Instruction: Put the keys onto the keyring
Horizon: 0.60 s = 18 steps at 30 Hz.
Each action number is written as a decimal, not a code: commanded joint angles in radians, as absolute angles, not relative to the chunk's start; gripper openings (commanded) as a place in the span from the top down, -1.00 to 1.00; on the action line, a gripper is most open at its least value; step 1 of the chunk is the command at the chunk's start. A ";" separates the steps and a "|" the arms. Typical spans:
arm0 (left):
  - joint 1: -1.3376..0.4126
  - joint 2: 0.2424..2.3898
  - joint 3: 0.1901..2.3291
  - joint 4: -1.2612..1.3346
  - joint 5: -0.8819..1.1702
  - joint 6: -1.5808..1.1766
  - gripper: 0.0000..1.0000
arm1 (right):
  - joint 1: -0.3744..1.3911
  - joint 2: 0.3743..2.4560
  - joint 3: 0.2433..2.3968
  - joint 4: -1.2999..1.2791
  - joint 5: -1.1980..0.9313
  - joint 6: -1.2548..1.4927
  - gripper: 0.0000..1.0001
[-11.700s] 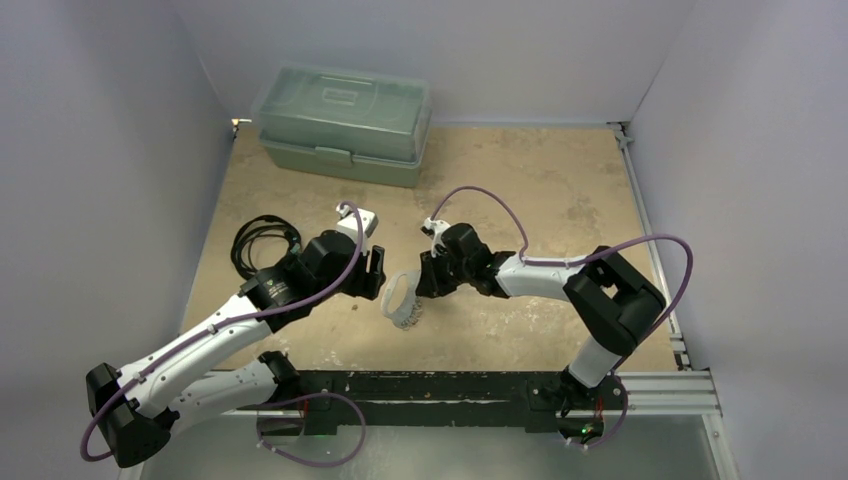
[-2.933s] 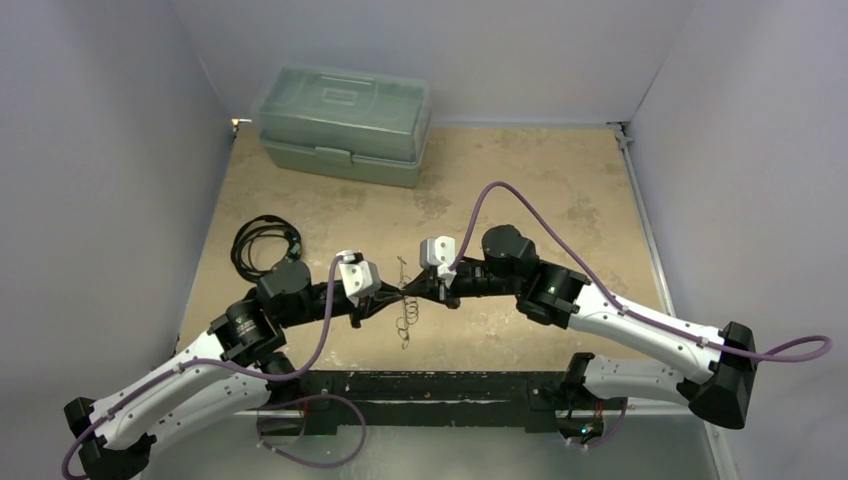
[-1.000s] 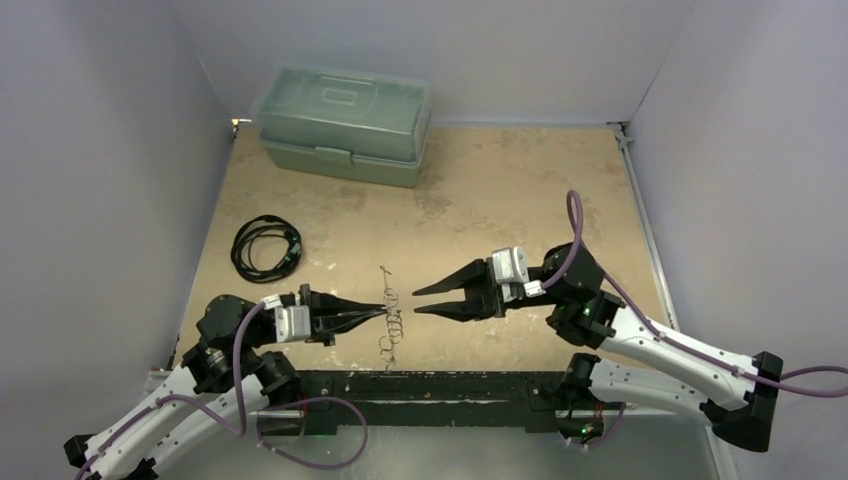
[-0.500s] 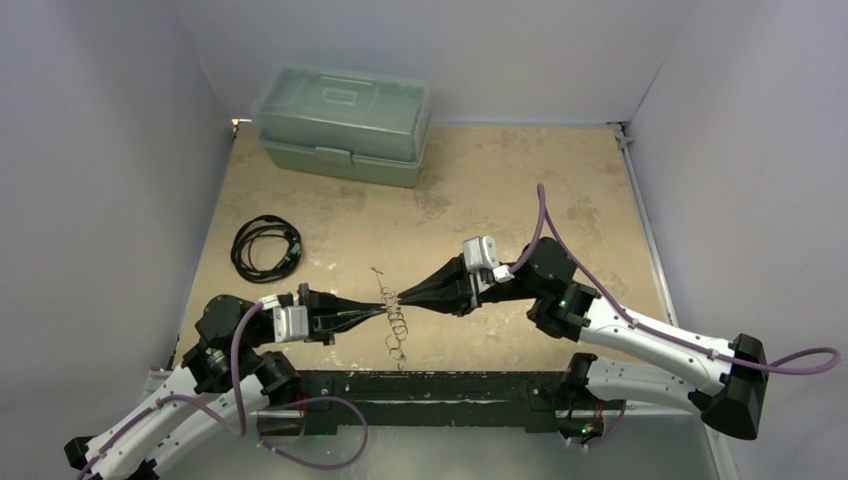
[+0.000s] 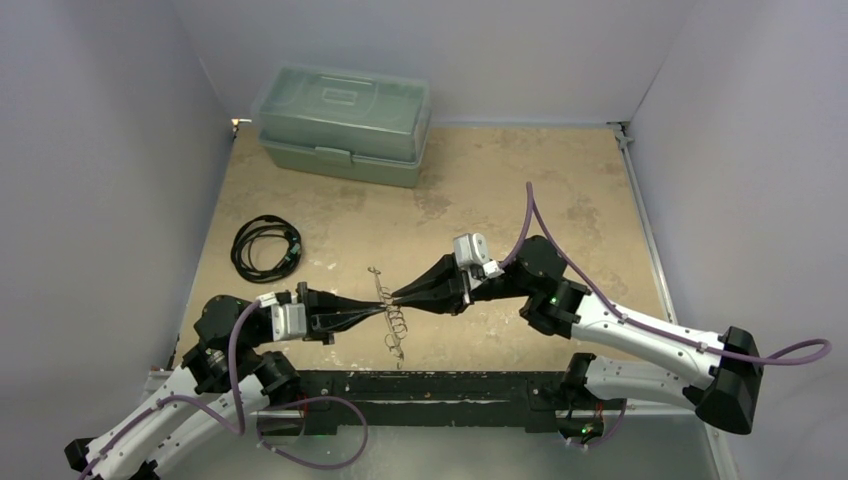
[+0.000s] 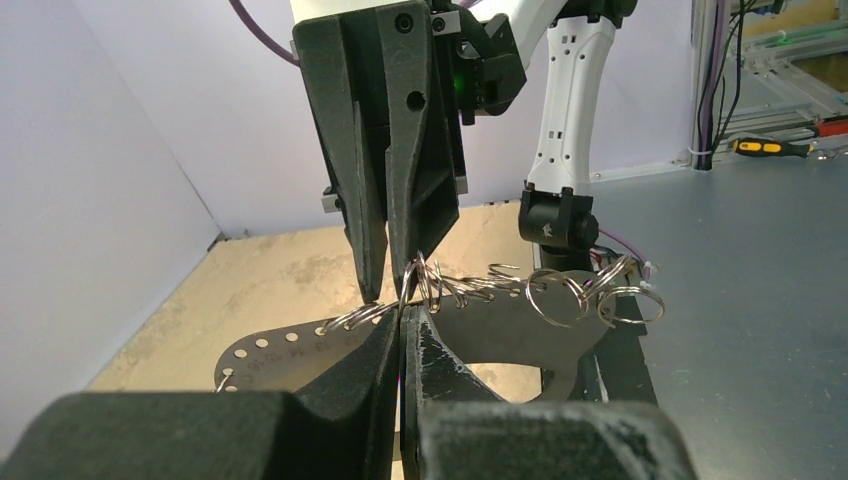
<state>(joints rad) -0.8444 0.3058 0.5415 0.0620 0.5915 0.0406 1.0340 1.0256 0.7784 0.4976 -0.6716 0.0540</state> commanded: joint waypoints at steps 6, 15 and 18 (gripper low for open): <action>-0.828 0.314 0.546 0.118 0.575 0.027 1.00 | 1.040 1.025 0.769 0.572 -0.698 0.083 0.60; -0.809 0.316 0.548 0.115 0.547 0.020 1.00 | 1.040 1.028 0.765 0.593 -0.712 0.095 0.56; -0.806 0.319 0.549 0.115 0.545 0.018 1.00 | 1.040 1.032 0.767 0.596 -0.711 0.097 0.56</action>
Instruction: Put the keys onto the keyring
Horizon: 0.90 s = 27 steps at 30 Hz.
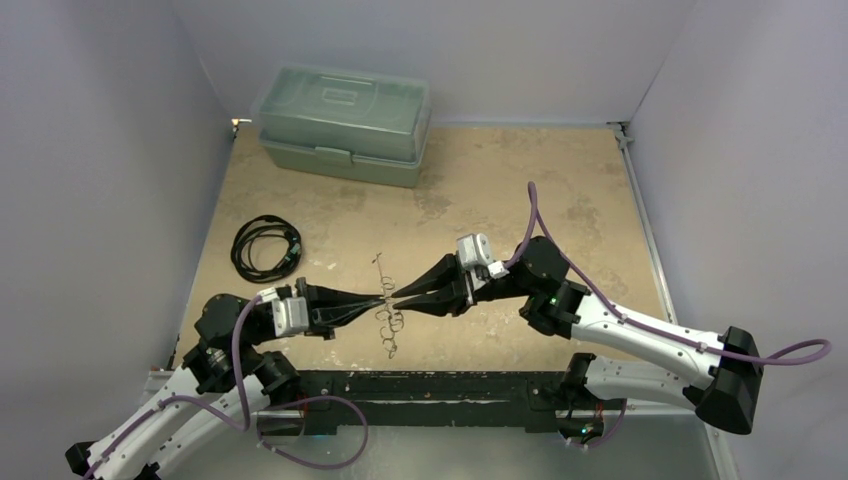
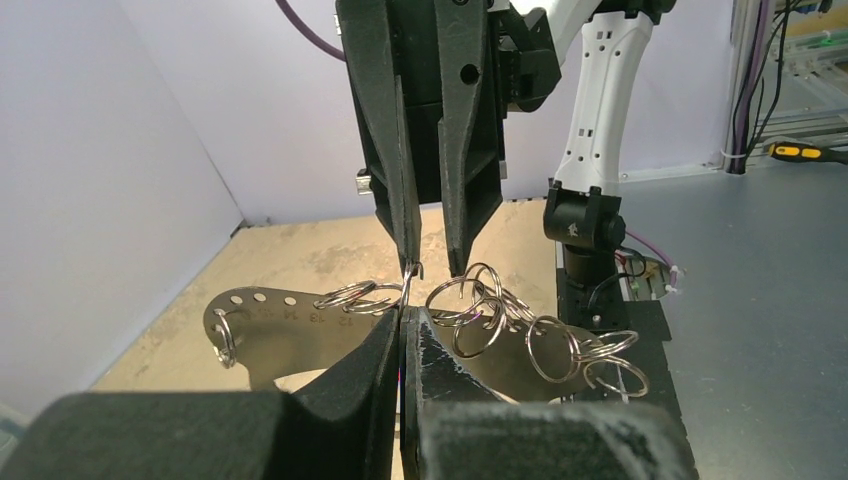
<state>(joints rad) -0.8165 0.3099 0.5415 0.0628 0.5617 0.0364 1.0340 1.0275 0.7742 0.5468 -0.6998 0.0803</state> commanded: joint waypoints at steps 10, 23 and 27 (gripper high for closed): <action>-0.799 0.321 0.548 0.121 0.558 0.013 1.00 | 1.040 1.048 0.766 0.605 -0.662 0.094 0.55; -0.795 0.310 0.539 0.135 0.578 0.008 1.00 | 1.040 1.017 0.751 0.589 -0.588 0.075 0.56; -0.794 0.313 0.540 0.136 0.581 0.008 1.00 | 1.040 1.022 0.755 0.588 -0.590 0.074 0.55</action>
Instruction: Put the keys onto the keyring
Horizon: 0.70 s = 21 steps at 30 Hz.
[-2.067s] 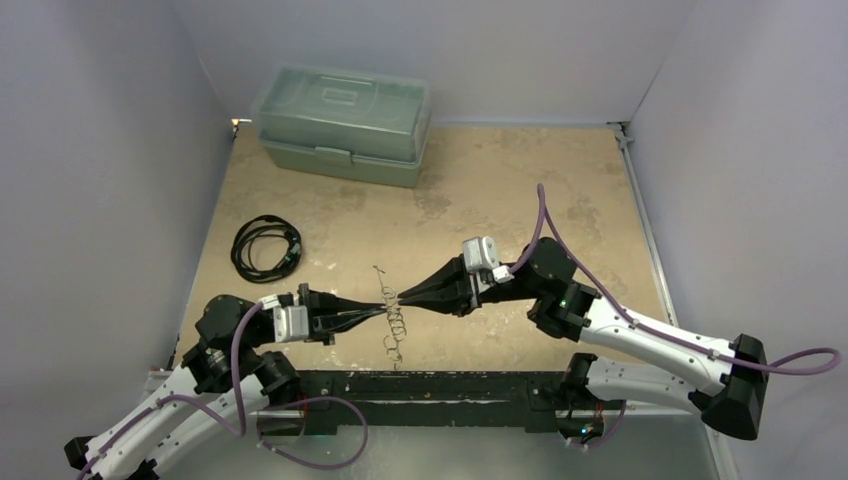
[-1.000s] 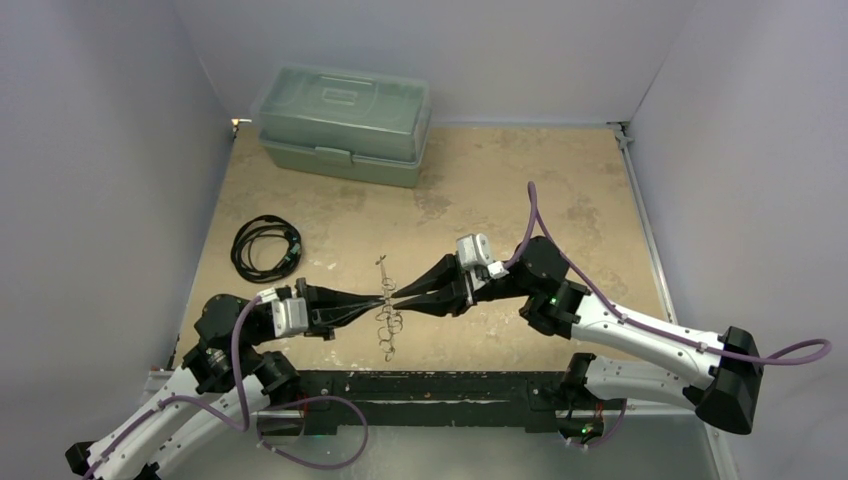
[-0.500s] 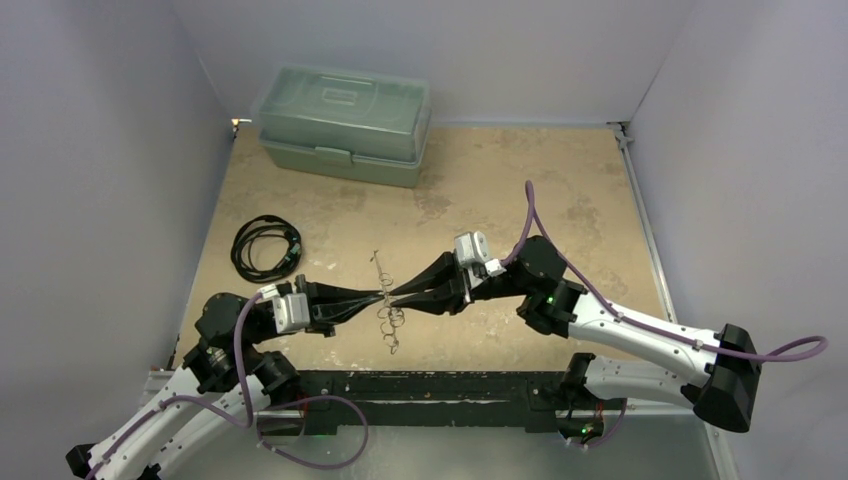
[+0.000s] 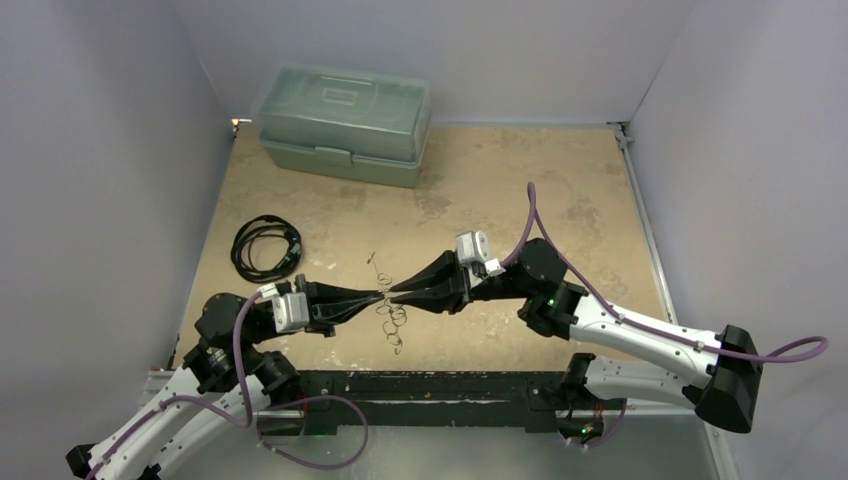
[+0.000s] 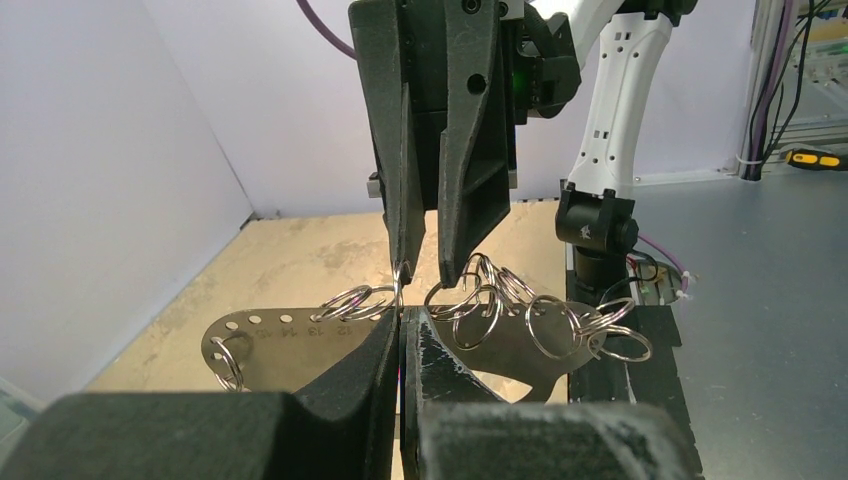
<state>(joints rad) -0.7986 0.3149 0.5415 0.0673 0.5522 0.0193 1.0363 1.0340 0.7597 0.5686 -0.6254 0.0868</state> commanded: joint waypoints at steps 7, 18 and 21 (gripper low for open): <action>-0.787 0.312 0.539 0.138 0.583 0.008 1.00 | 1.040 1.023 0.759 0.572 -0.563 0.069 0.54; -0.779 0.295 0.532 0.155 0.587 0.008 1.00 | 1.040 1.030 0.746 0.587 -0.545 0.086 0.54; -0.778 0.295 0.532 0.152 0.589 0.008 1.00 | 1.040 1.030 0.748 0.588 -0.542 0.089 0.52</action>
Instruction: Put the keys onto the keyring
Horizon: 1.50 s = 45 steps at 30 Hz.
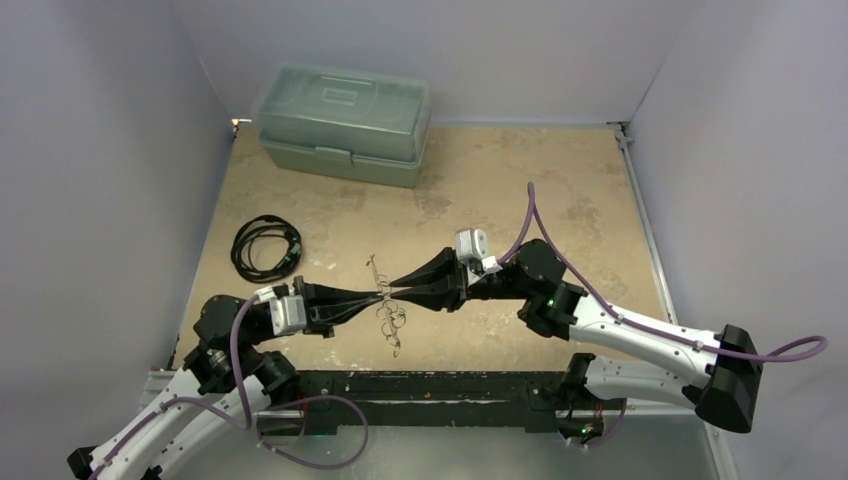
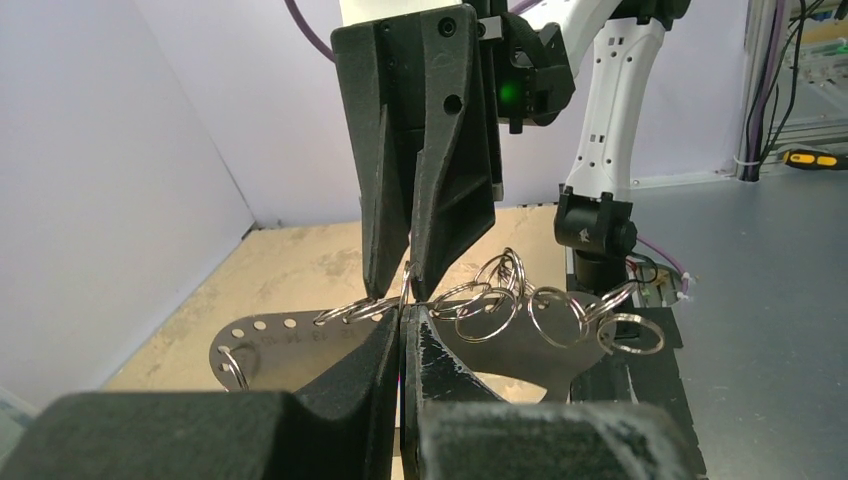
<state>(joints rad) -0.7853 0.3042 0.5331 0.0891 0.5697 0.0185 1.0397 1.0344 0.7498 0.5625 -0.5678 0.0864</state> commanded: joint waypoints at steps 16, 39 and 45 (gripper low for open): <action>-0.770 0.313 0.535 0.151 0.595 -0.022 1.00 | 1.040 1.072 0.774 0.637 -0.622 0.117 0.52; -0.761 0.302 0.537 0.136 0.558 -0.022 1.00 | 1.042 1.032 0.755 0.681 -0.657 0.116 0.49; -0.761 0.302 0.538 0.136 0.558 -0.025 1.00 | 1.042 1.026 0.753 0.694 -0.663 0.119 0.53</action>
<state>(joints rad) -0.7696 0.3035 0.5285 0.1013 0.5739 -0.0154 1.0359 1.0443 0.7494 0.6338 -0.6407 0.1131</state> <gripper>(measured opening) 0.007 0.242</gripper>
